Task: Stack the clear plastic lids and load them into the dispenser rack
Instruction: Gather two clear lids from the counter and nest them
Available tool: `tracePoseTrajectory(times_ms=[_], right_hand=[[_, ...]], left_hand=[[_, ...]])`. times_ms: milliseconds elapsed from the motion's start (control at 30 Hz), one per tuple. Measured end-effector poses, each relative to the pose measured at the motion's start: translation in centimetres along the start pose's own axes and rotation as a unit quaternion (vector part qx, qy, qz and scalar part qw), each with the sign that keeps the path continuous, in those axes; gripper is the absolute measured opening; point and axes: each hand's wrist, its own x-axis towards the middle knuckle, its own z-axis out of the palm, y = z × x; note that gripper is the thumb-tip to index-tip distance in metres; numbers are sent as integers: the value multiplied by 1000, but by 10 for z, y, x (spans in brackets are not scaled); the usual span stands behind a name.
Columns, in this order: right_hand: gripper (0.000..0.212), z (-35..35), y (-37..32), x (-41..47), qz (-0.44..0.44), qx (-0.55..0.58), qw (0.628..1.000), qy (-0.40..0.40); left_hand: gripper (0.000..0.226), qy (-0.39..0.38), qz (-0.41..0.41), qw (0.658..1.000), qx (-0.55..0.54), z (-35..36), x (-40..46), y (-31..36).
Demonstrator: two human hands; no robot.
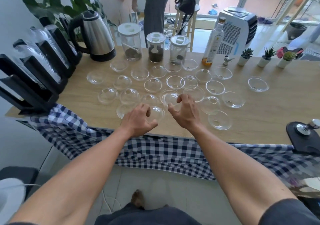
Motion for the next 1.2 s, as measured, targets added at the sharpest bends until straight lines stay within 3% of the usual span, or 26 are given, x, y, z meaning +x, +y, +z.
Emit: tracePoseTrajectory(times_ms=[233,600,767,900,1067,1200], right_hand=[[42,41,-49,40,-51,-18,998,-18],[47,96,-70,54,-24,-138,985,-98],[62,107,-63,53,8,-128,985,-111],[86,111,-57,49,7,-114,987,-112],[65,97,-41,38,9,-146,989,28],[53,89,-17,27,33,-230,973,1]], left_hand=[[43,84,-33,996,11,-58,-10,-53],[45,116,-21,993,-17,-86,23,-108],[56,113,-6,992,-56,-85,47,-107],[75,83,16,995,-58,-73,68,-99],[84,27,50,998,4,-49,91,-83],[78,5,81,995,58,-29,103,-68]])
